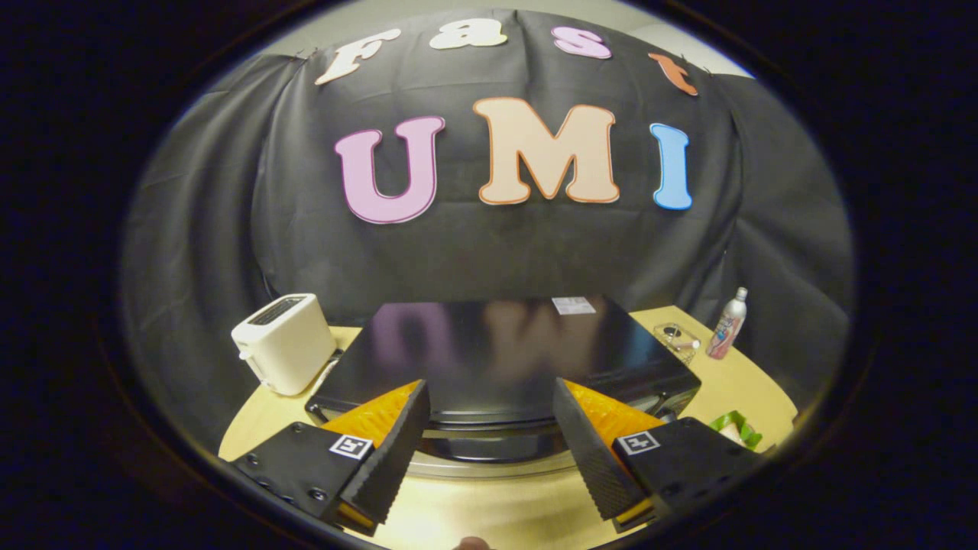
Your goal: Open the toaster oven, put the food inside, and close the toaster oven door.
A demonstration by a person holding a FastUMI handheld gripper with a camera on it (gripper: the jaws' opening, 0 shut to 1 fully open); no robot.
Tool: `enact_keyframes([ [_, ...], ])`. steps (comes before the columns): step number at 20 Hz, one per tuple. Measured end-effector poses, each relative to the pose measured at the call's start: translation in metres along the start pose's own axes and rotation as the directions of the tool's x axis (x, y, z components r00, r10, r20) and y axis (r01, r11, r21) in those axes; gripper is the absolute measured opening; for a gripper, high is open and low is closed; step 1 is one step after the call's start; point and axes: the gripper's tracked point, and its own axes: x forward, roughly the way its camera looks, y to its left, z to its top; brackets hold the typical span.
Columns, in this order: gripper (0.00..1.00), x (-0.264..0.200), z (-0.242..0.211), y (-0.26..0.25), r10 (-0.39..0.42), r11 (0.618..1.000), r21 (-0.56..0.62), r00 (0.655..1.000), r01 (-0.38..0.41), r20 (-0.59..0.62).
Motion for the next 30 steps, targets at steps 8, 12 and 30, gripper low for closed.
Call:
enact_keyframes([
  [8,1.00,-0.009,-0.002,-0.008,-0.030,0.999,0.014,0.998,0.029,0.057],
  [12,1.00,-0.024,-0.010,-0.011,-0.022,1.000,-0.018,0.998,0.023,0.052],
  [30,1.00,-0.101,-0.089,-0.021,-0.084,0.993,-0.086,0.990,0.075,-0.113],
])
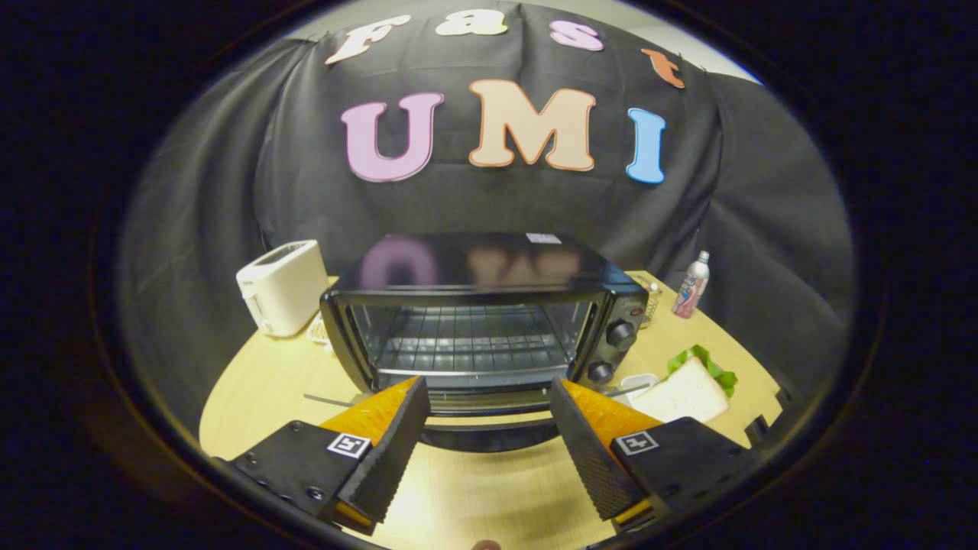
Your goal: Open the toaster oven, put the food inside, and close the toaster oven door.
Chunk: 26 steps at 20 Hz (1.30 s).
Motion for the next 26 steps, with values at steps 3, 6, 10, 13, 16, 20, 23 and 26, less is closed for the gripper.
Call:
enact_keyframes([
  [3,1.00,0.002,-0.040,0.001,-0.014,0.997,-0.079,0.995,0.006,-0.097],
  [6,1.00,0.012,-0.071,0.005,-0.005,0.992,-0.121,0.986,-0.015,-0.164],
  [10,1.00,0.019,-0.103,0.008,0.007,0.996,-0.080,0.972,-0.027,-0.234],
  [13,1.00,0.022,-0.107,0.008,0.020,0.998,-0.053,0.971,-0.034,-0.240],
  [16,1.00,0.022,-0.107,0.006,0.028,0.999,-0.027,0.966,-0.037,-0.258],
  [20,1.00,0.020,-0.090,-0.016,-0.016,0.998,-0.056,0.969,0.002,-0.245],
  [23,1.00,0.023,-0.065,-0.061,-0.099,0.994,-0.061,0.973,0.088,-0.207],
  [26,1.00,0.025,-0.039,-0.119,-0.211,0.978,-0.029,0.961,0.209,-0.177],
])
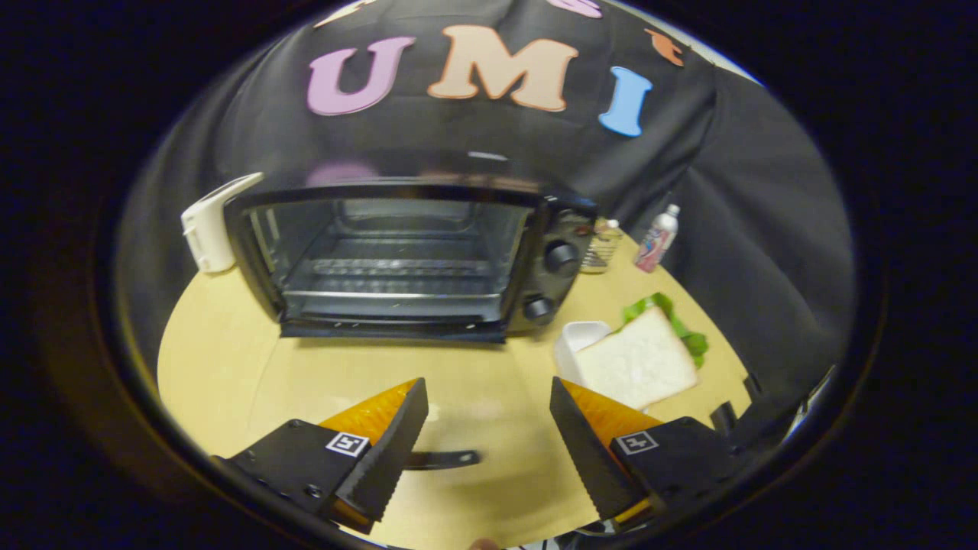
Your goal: Open the toaster oven, put the food inside, and close the toaster oven door.
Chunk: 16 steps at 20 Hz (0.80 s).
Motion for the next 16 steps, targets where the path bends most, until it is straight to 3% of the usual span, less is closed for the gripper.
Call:
enact_keyframes([
  [6,1.00,0.017,0.047,-0.125,-0.222,0.967,0.134,0.974,0.215,0.038],
  [9,1.00,0.032,0.041,-0.165,-0.242,0.939,0.255,0.970,0.232,0.010],
  [11,1.00,0.044,0.032,-0.176,-0.204,0.923,0.330,0.979,0.196,-0.012],
  [16,0.98,0.083,0.008,-0.168,-0.019,0.882,0.469,0.998,0.045,-0.060],
])
